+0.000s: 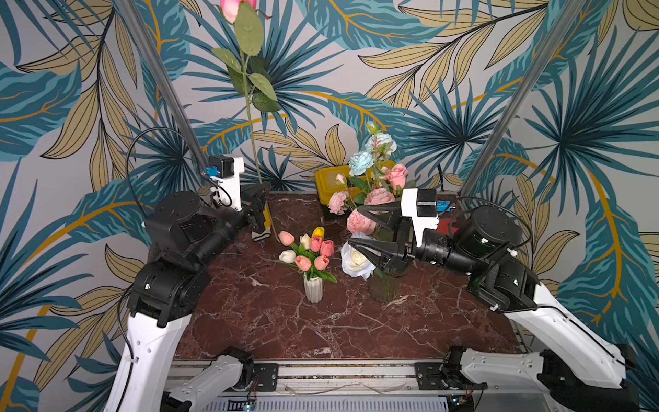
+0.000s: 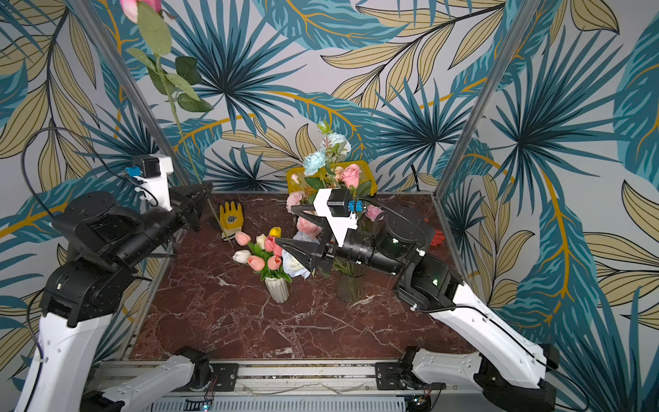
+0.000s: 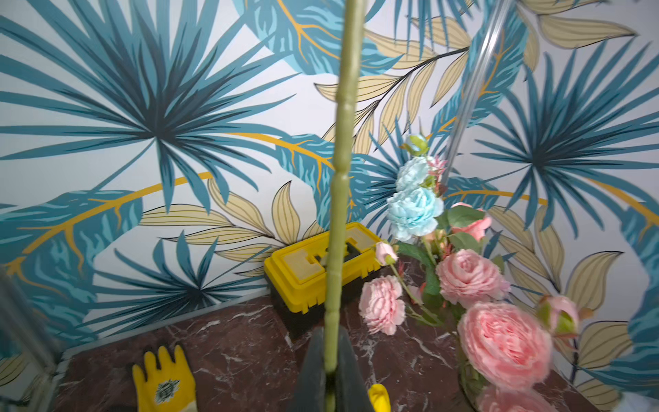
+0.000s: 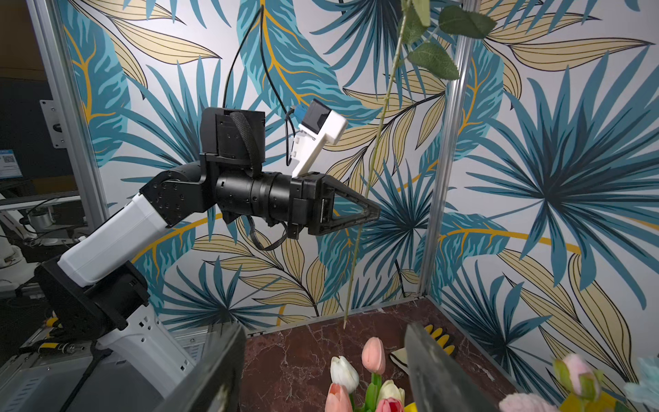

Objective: Pick out pink flowers from the vase
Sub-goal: Place the flower at the center of the board.

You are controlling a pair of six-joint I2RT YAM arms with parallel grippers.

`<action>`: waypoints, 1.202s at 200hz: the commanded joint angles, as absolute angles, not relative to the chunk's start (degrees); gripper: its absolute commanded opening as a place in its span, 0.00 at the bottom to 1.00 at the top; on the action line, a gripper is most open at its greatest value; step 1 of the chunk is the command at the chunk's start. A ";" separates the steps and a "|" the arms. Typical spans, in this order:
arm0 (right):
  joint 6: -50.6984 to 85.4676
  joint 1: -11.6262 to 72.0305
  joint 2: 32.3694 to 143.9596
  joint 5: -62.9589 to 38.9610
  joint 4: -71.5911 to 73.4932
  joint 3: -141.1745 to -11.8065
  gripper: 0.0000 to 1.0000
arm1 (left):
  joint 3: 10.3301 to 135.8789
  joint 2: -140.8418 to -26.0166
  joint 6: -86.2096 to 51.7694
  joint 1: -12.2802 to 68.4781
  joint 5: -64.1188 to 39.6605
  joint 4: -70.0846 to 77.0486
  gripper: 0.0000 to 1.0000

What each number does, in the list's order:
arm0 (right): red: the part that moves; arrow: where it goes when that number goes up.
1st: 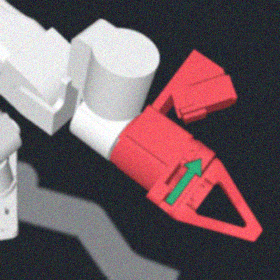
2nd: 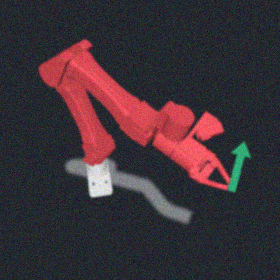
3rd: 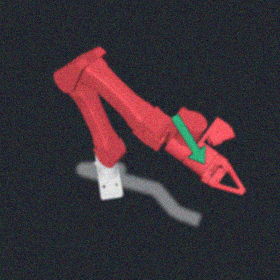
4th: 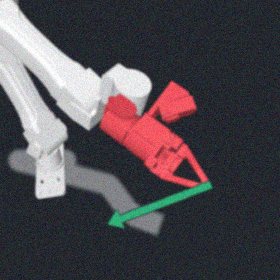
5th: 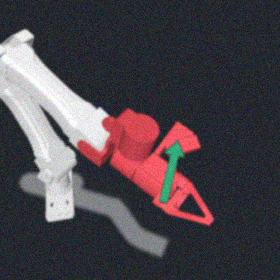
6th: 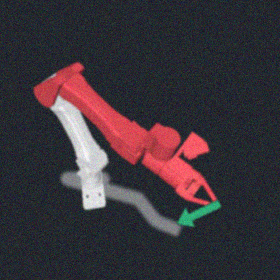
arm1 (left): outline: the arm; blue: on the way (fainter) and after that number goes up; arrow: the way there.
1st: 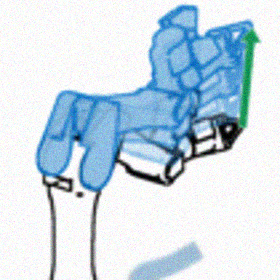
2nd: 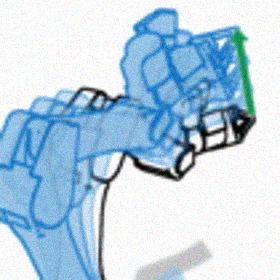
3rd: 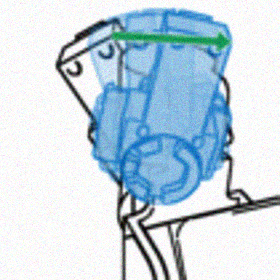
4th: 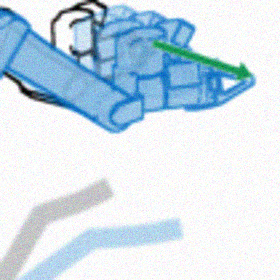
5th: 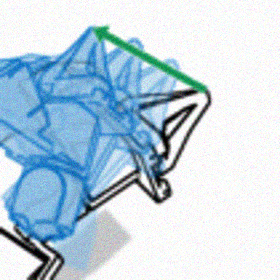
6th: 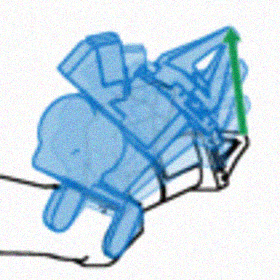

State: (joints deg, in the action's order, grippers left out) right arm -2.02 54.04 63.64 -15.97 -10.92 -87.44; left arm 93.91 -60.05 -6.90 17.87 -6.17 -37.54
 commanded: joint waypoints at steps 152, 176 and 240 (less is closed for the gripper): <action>2.62 54.36 57.02 2.67 -22.90 -85.52 0.70 | 70.16 -88.01 -14.01 2.11 -20.70 -34.18 0.00; 5.42 54.40 60.01 5.21 -29.37 -90.87 0.70 | 68.17 -91.45 -13.80 2.11 -21.84 -35.33 0.00; 5.63 54.40 60.22 0.68 -31.03 -92.07 0.72 | 64.68 -102.39 -11.39 2.78 -19.57 -37.87 0.00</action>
State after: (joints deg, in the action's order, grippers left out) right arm 4.56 54.11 61.21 2.00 -29.78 -92.09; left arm 66.41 -100.07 -13.13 2.46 -20.56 -36.82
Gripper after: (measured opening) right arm 0.718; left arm 0.064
